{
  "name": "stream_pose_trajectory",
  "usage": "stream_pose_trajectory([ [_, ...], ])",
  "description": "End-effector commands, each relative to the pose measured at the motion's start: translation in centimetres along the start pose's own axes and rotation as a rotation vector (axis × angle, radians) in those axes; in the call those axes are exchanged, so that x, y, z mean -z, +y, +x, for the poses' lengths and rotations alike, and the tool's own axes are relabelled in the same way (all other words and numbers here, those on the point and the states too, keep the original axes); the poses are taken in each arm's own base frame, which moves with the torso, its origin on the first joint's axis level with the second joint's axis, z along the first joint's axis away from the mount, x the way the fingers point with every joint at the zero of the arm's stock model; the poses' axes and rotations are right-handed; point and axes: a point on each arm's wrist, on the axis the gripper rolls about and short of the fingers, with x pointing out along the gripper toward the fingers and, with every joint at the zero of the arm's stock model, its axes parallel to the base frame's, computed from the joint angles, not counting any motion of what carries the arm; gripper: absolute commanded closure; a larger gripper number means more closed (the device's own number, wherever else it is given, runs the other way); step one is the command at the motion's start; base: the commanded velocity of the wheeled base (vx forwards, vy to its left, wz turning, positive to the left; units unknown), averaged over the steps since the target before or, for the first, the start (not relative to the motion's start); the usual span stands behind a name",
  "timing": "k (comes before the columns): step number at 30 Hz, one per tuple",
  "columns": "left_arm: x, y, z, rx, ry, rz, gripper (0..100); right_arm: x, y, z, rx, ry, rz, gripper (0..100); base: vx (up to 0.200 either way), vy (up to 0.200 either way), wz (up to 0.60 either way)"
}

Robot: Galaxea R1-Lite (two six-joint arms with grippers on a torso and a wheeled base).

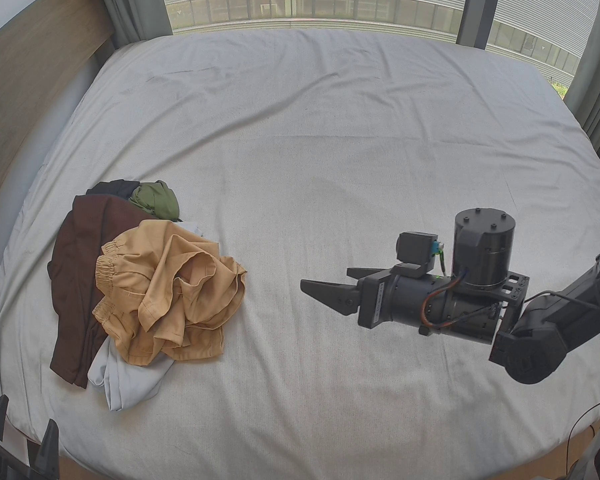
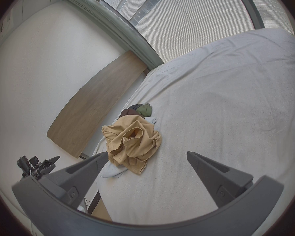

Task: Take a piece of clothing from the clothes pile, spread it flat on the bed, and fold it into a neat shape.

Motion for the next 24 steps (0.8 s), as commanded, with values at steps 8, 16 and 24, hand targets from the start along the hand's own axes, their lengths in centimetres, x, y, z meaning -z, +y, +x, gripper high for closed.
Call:
stream_pose_trajectory([
  [8, 0.5, 0.0, 0.0, 0.0, 0.001, 0.0, 0, 1.9, 0.4, 4.7, -0.044, 0.047, 0.036, 0, 0.0, 0.0, 0.0],
  [16, 0.5, 0.0, 0.0, -0.001, 0.001, 0.0, 0, 3.6, 0.4, 8.2, -0.07, 0.079, 0.07, 0, 0.0, 0.0, 0.0],
  [24, 0.5, 0.0, 0.0, 0.0, 0.001, 0.0, 0, 5.2, 1.7, 11.5, -0.12, 0.1, 0.096, 0, 0.0, 0.0, 0.0],
])
